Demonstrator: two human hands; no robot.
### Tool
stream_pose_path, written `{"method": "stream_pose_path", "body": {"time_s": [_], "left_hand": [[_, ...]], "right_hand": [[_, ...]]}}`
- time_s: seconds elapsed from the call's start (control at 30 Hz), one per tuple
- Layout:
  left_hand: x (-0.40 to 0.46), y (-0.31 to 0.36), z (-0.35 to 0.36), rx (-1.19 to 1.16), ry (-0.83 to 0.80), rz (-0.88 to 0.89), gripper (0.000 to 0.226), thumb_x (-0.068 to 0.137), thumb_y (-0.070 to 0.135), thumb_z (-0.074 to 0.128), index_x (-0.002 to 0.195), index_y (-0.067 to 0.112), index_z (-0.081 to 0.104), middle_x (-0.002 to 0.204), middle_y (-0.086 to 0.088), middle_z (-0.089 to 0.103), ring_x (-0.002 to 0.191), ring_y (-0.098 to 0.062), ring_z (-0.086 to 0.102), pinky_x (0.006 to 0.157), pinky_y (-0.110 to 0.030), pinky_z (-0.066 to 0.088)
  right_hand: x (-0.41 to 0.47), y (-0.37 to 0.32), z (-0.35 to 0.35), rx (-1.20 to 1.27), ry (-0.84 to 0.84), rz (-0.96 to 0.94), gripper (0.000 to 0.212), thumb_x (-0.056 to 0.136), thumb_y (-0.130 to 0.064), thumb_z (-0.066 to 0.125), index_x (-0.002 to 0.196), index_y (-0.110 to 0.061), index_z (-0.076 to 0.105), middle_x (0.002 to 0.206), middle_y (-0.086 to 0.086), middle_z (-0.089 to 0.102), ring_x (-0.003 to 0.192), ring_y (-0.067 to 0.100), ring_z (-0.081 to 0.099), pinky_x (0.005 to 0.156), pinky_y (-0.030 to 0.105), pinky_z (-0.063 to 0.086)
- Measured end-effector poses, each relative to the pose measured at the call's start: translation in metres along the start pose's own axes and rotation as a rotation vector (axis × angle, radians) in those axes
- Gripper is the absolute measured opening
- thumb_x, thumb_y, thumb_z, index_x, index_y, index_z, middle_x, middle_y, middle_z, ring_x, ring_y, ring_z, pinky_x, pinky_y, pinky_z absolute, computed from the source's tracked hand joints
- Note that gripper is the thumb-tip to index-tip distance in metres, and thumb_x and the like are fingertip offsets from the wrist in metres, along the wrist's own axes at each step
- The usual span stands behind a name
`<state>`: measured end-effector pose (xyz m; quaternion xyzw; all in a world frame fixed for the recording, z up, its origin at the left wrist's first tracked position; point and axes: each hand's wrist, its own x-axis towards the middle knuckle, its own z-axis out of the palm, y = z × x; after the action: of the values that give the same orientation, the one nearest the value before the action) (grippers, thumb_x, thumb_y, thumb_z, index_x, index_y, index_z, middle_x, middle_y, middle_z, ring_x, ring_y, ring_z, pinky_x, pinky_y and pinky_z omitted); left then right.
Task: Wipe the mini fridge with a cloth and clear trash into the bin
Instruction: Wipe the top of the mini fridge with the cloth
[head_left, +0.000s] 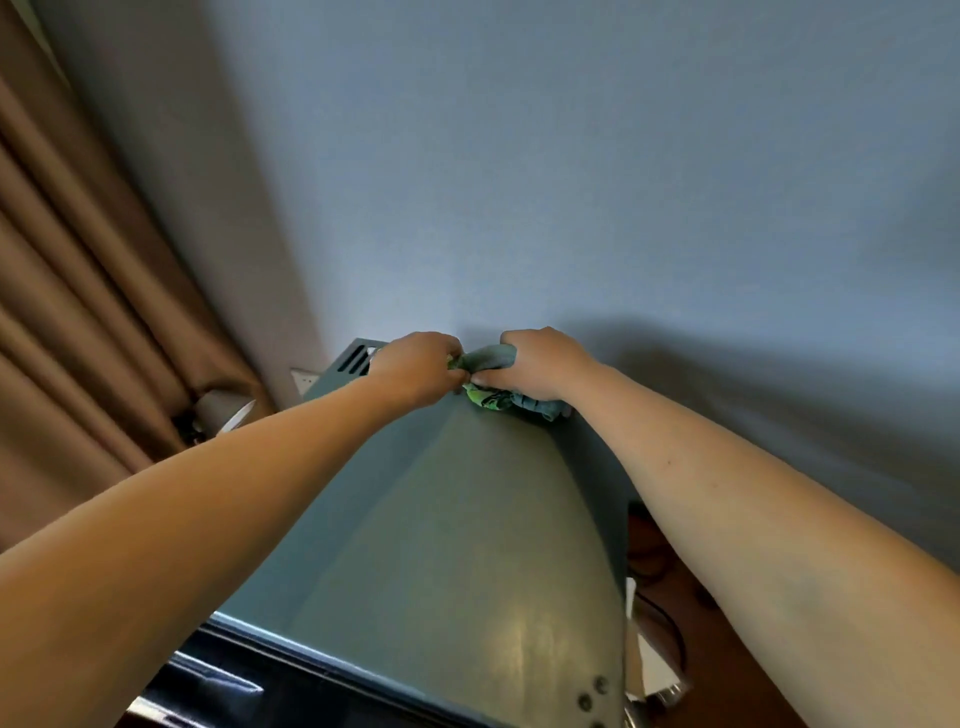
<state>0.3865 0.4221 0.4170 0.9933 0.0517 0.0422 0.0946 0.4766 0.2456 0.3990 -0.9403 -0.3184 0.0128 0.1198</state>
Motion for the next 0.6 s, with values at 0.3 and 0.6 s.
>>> {"method": "stream_pose_path", "body": {"time_s": [0.3, 0.6], "left_hand": [[0.002, 0.074, 0.016, -0.03, -0.015, 0.149, 0.017, 0.093, 0.037, 0.064, 0.103, 0.024, 0.069, 0.091, 0.003, 0.067, 0.087, -0.021, 0.062, 0.067, -0.031, 0.049], [-0.017, 0.101, 0.017, -0.015, -0.001, 0.205, 0.027, 0.093, 0.037, 0.065, 0.115, 0.021, 0.069, 0.11, -0.004, 0.07, 0.099, -0.026, 0.064, 0.075, -0.034, 0.051]], "right_hand": [[-0.064, 0.06, -0.017, 0.034, 0.031, 0.114, 0.063, 0.069, -0.088, 0.054, 0.082, -0.026, 0.053, 0.08, -0.005, 0.061, 0.076, 0.016, 0.057, 0.069, 0.037, 0.05], [-0.113, 0.059, -0.009, 0.084, 0.147, 0.204, 0.057, 0.074, -0.081, 0.059, 0.083, -0.027, 0.044, 0.077, -0.001, 0.057, 0.071, 0.019, 0.056, 0.055, 0.035, 0.039]]}}
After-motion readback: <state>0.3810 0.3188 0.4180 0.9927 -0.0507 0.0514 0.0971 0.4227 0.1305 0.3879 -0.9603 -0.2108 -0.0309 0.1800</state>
